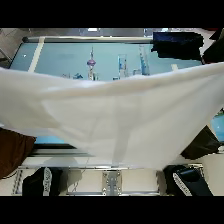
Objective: Fold the shirts.
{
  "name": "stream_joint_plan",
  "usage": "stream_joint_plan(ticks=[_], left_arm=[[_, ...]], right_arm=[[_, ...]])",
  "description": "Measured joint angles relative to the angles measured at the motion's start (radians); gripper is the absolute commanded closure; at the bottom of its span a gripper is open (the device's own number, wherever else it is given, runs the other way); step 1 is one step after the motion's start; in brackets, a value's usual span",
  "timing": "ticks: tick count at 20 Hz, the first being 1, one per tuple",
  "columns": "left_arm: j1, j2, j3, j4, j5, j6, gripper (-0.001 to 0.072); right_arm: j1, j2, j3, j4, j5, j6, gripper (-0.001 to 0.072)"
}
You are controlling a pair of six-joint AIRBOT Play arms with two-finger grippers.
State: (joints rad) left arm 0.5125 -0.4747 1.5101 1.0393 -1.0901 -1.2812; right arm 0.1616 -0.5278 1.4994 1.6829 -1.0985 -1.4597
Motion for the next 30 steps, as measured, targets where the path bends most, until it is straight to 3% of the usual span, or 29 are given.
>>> stream_joint_plan(ticks=[4,8,13,17,22,30], left_arm=[[-0.031,-0.210,-0.007,0.026,-0.131,-0.031,0.0699],[-0.072,-0.486,-0.013,0.037,-0.188,-0.033,0.0698],[-0.143,-0.885,-0.014,0.056,-0.151,-0.019,0.0698],[-0.193,-1.106,-0.014,0.051,0.010,-0.003,0.0698],[-0.228,-1.158,-0.014,0.060,0.160,0.030,0.0698],[-0.236,-1.078,-0.174,0.196,0.077,0.040,0.0698]], right_arm=[[0.000,-0.176,-0.005,-0.134,-0.077,0.000,0.0704],[0.001,-0.449,-0.054,-0.187,-0.057,-0.001,0.0704],[0.000,-0.836,-0.077,-0.138,0.171,-0.001,0.0703],[-0.002,-1.034,-0.058,-0.077,0.380,0.008,0.0703],[-0.027,-1.100,0.019,-0.061,0.383,0.012,0.0704],[-0.012,-1.084,-0.050,-0.084,0.154,-0.020,0.0704]])
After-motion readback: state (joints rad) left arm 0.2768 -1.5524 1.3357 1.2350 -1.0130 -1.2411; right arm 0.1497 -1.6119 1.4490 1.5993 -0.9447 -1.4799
